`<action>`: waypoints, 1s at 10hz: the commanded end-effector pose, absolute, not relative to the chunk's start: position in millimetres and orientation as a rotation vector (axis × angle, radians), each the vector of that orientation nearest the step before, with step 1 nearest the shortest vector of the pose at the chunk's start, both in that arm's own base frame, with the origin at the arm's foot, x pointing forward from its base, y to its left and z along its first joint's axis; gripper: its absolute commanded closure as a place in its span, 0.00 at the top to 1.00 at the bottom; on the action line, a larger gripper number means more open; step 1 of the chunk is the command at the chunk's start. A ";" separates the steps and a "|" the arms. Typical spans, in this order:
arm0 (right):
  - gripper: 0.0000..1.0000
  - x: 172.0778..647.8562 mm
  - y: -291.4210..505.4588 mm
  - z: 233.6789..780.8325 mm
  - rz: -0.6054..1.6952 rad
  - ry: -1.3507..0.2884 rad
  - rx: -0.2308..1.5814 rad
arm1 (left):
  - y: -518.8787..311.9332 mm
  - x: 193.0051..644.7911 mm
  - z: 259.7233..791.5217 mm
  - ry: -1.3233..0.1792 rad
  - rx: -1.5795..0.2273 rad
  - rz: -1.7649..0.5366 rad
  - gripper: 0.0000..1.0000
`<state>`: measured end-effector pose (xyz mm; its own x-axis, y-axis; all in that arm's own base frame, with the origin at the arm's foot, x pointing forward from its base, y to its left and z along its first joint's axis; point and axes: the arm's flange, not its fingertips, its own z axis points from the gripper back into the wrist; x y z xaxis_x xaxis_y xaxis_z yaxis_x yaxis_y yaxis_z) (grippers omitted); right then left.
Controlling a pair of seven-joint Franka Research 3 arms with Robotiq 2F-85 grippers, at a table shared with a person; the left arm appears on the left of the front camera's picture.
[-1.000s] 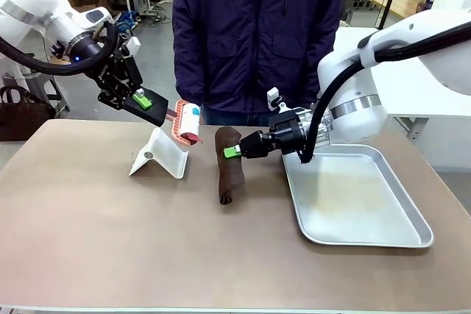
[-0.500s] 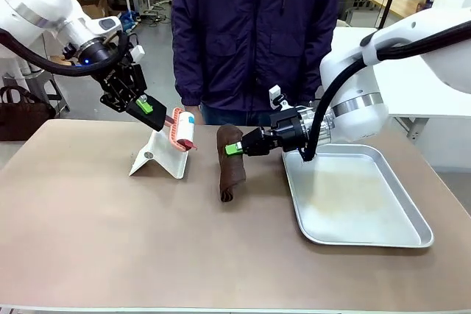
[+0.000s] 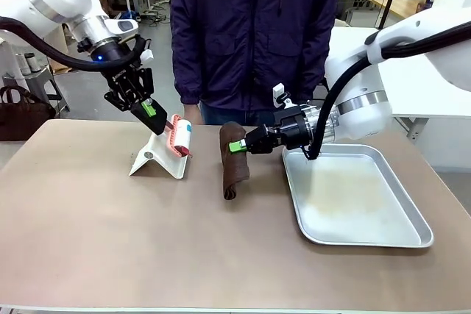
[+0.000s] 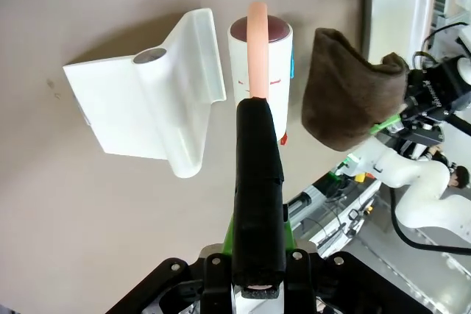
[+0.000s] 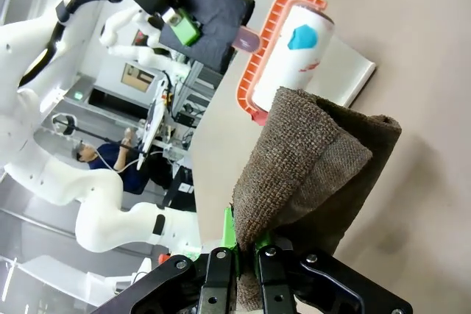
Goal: Clean the surface of the table.
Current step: Return the Lint Roller and towel to their original positions.
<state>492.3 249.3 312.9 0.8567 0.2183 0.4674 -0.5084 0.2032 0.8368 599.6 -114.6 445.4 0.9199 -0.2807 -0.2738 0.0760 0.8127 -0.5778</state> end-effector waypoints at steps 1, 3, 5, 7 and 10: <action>0.10 492.7 236.7 322.8 0.513 -0.289 1.288 | -127.7 607.6 449.9 0.372 -0.538 -0.185 0.22; 0.10 494.2 234.6 319.7 0.506 -0.284 1.294 | -131.5 611.1 444.1 0.406 -0.520 -0.178 0.22; 0.10 495.3 234.6 318.5 0.514 -0.284 1.300 | -131.5 614.2 437.1 0.424 -0.494 -0.156 0.22; 0.10 496.4 235.5 318.3 0.514 -0.278 1.301 | -131.8 616.4 429.9 0.433 -0.478 -0.148 0.22; 0.10 503.2 247.2 306.3 0.531 -0.255 1.334 | -133.4 617.6 421.0 0.445 -0.478 -0.148 0.22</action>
